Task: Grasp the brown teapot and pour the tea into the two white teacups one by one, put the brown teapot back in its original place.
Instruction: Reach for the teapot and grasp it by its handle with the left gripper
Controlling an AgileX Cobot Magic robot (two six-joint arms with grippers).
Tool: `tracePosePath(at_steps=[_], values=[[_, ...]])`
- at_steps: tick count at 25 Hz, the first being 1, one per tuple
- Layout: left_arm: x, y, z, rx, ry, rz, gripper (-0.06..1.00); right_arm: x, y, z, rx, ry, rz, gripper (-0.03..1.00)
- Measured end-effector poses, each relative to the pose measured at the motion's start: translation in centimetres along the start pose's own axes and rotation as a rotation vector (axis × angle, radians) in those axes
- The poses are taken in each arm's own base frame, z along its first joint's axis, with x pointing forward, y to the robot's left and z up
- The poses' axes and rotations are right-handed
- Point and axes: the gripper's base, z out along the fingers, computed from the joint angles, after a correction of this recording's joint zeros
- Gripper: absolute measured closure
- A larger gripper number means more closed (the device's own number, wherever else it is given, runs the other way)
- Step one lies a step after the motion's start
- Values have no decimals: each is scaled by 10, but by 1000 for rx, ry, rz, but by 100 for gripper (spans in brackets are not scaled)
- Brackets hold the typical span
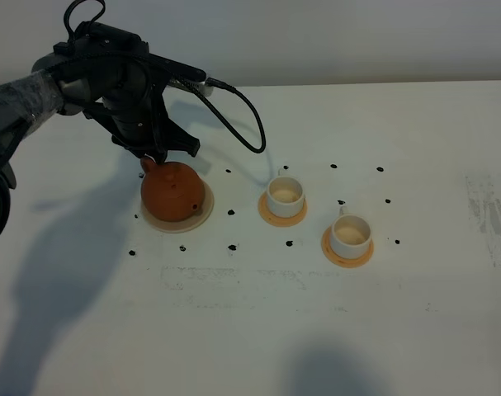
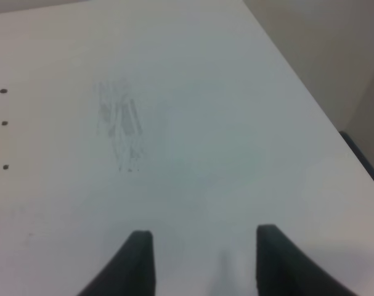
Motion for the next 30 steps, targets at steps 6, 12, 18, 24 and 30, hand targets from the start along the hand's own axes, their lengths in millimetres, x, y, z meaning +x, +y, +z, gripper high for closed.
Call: tracePosePath(at_steps=[6,12,18,24,30], values=[[3,1,0,-12,37,35,64,0,0,0,0,0,-6,57],[6,2,0,-15,65,63,64,0,0,0,0,0,0,57],[8,6,0,-10,80,92,64,0,0,0,0,0,0,57],[10,8,0,-9,104,123,64,0,0,0,0,0,-6,57],[12,10,0,2,118,171,64,0,0,0,0,0,-6,57]])
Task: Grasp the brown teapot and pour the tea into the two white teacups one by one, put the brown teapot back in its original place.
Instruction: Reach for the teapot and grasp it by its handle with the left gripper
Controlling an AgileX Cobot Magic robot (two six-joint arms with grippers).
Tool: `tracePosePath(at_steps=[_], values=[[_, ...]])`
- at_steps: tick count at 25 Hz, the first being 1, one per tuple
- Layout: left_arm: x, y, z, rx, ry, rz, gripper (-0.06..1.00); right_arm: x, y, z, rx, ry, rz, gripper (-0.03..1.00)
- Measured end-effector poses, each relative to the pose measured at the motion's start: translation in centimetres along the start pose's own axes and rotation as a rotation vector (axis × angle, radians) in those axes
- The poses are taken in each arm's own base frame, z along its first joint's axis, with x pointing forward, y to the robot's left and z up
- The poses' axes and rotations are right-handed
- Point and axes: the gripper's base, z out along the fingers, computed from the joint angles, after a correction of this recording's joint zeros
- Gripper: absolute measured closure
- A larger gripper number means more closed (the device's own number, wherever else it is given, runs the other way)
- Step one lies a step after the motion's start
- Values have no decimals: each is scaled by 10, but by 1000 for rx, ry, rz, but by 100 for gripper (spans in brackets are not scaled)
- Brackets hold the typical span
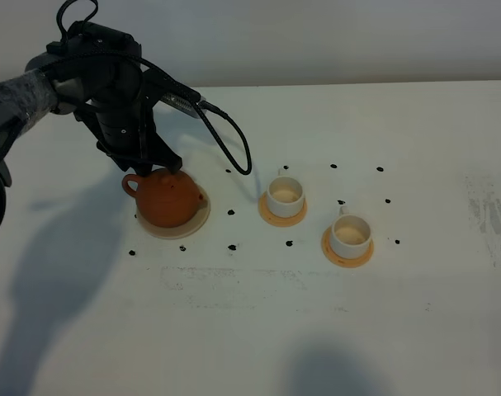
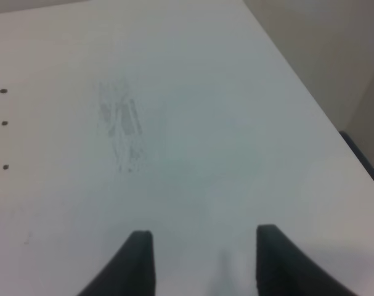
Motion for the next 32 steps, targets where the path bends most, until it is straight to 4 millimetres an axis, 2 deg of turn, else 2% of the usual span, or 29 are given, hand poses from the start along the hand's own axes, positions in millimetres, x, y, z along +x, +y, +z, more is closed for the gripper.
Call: tracePosePath(at_steps=[8,24,32], values=[[2,5,1,13,0,36,64,0,0,0,0,0,6,57],[2,8,2,10,-17,-40,64,0,0,0,0,0,6,57],[4,17,-16,-7,-51,-99,64,0,0,0,0,0,6,57]])
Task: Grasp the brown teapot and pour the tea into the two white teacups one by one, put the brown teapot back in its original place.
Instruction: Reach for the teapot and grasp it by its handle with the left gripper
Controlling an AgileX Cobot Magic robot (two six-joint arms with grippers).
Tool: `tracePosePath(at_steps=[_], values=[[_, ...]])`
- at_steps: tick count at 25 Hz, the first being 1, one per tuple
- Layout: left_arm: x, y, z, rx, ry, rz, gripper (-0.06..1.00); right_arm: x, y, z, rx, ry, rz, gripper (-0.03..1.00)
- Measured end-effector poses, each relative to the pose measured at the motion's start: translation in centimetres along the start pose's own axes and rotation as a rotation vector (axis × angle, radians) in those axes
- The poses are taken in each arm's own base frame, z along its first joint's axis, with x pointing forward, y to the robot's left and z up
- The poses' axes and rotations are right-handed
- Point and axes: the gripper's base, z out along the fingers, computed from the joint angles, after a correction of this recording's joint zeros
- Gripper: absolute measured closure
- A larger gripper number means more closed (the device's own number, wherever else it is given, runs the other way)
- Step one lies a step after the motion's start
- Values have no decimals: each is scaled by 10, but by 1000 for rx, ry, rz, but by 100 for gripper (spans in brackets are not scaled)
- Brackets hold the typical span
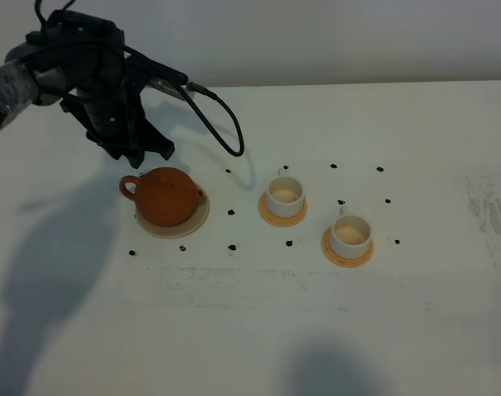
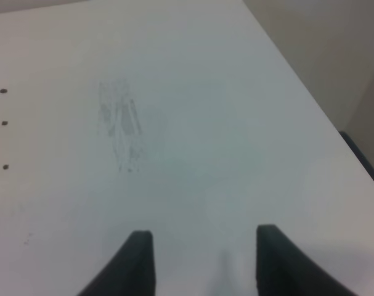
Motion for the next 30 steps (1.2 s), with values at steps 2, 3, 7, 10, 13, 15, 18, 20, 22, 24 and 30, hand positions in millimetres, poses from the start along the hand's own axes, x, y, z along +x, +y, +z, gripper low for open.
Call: tracePosePath(at_steps=[2,3,7,10,13,15,18,20,22,24,30], values=[[2,2,0,-1,14,-57,64,0,0,0,0,0,0,57],[3,4,0,-3,18,-94,64,0,0,0,0,0,-6,57],[5,14,1,-11,13,-252,64,0,0,0,0,0,-6,57],[4,17,2,-13,-3,-304,64,0,0,0,0,0,-6,57],[3,14,4,15,-22,-335,64,0,0,0,0,0,-6,57],[6,11,12,36,-21,-350,64,0,0,0,0,0,-6,57],[16,5,24,48,-6,-350,64,0,0,0,0,0,0,57],[23,3,22,48,-30,-349,64,0,0,0,0,0,0,57],[28,2,13,45,-80,-351,64,0,0,0,0,0,0,57],[33,1,2,41,-152,-352,64,0,0,0,0,0,0,57],[48,9,-12,47,-262,-415,64,0,0,0,0,0,0,57]])
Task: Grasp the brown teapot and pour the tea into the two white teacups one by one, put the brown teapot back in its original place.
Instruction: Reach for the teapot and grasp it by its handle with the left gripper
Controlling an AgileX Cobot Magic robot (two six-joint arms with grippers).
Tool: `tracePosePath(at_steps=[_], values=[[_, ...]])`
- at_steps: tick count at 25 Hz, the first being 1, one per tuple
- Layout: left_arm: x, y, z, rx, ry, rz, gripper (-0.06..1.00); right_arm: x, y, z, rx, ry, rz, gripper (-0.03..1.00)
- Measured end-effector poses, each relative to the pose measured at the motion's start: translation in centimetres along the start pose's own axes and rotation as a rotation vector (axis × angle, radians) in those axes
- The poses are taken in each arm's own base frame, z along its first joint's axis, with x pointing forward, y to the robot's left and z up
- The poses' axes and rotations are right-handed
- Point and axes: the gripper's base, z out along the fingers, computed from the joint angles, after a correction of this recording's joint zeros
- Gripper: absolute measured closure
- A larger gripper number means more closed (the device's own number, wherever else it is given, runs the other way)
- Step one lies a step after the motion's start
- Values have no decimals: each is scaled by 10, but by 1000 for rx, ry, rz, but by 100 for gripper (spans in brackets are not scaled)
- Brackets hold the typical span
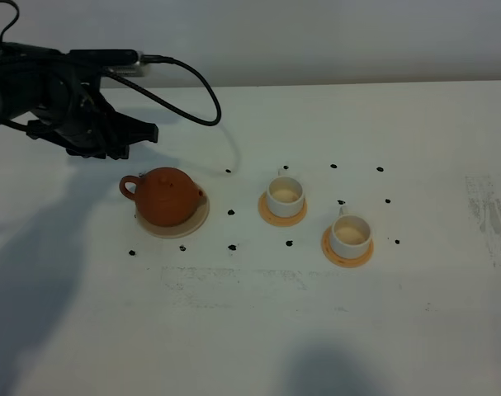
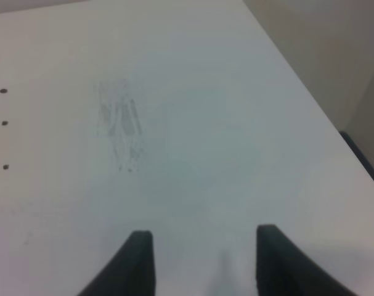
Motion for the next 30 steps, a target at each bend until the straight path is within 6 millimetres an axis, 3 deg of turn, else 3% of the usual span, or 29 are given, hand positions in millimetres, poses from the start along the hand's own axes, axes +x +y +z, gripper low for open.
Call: tracePosePath(at_steps=[11,30], values=[[17,5,21,23,31,-65,64,0,0,0,0,0,0,57],[28,5,22,13,154,-48,64,0,0,0,0,0,-6,57]])
